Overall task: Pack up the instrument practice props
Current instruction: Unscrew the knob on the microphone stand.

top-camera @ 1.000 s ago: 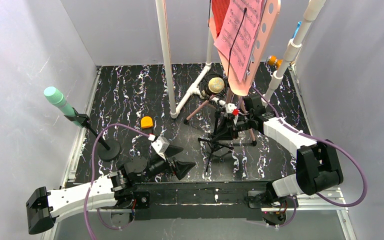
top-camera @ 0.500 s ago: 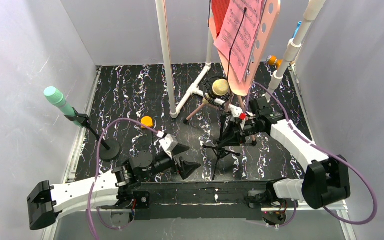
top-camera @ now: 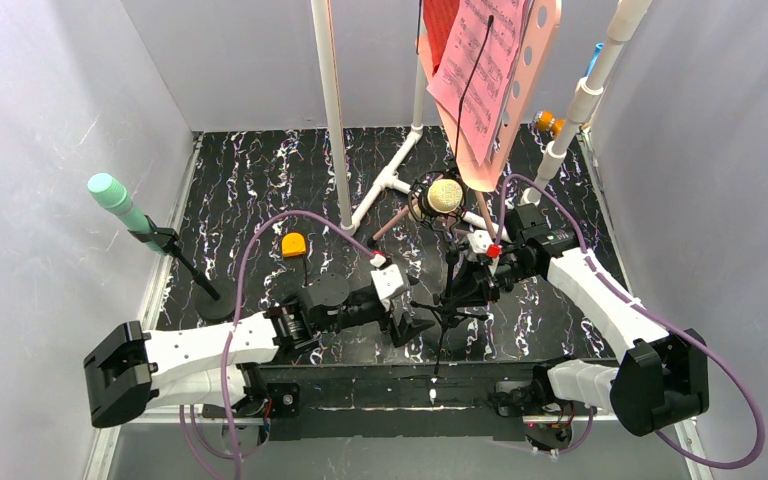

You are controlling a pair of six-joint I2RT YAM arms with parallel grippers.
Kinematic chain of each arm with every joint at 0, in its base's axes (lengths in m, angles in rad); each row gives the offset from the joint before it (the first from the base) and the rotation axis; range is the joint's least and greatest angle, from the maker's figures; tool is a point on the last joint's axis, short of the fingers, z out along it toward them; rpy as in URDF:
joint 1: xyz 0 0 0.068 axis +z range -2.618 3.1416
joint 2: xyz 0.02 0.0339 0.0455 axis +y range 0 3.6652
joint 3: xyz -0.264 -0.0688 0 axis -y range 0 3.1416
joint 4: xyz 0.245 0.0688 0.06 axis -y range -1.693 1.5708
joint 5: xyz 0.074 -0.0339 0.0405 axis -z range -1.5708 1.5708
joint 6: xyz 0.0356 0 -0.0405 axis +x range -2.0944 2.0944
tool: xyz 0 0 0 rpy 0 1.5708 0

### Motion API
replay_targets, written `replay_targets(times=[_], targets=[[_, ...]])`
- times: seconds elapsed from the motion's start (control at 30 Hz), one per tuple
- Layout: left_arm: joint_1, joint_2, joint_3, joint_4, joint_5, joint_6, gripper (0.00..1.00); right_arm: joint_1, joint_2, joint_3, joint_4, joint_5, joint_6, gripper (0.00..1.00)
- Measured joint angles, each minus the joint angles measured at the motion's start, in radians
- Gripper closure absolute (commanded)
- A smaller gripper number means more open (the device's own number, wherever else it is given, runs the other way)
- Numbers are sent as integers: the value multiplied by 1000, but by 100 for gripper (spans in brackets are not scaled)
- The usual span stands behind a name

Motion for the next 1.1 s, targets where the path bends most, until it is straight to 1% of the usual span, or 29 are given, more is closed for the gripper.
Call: replay_targets(times=[0.07, 0.17, 0.47, 0.53, 0.7, 0.9, 0.97, 1.1], targets=[[0, 31, 15, 4, 2, 13, 14, 1, 0, 0, -11, 7, -10, 99], [0, 54, 21, 16, 5, 26, 22, 2, 0, 0, -19, 13, -23, 99], [0, 105, 27, 65, 21, 29, 36, 2, 0, 0, -19, 17, -30, 99], [0, 120, 27, 76, 24, 27, 43, 2, 0, 0, -19, 17, -29, 99], [0, 149, 28, 98, 24, 21, 56, 2, 0, 0, -16, 17, -26, 99], [0, 155, 28, 120, 24, 21, 58, 2, 0, 0, -13, 17, -21, 99], [0, 156, 28, 124, 24, 21, 61, 2, 0, 0, -13, 17, -19, 99], [0, 161, 28, 140, 24, 19, 77, 2, 0, -1, -13, 17, -11, 99]])
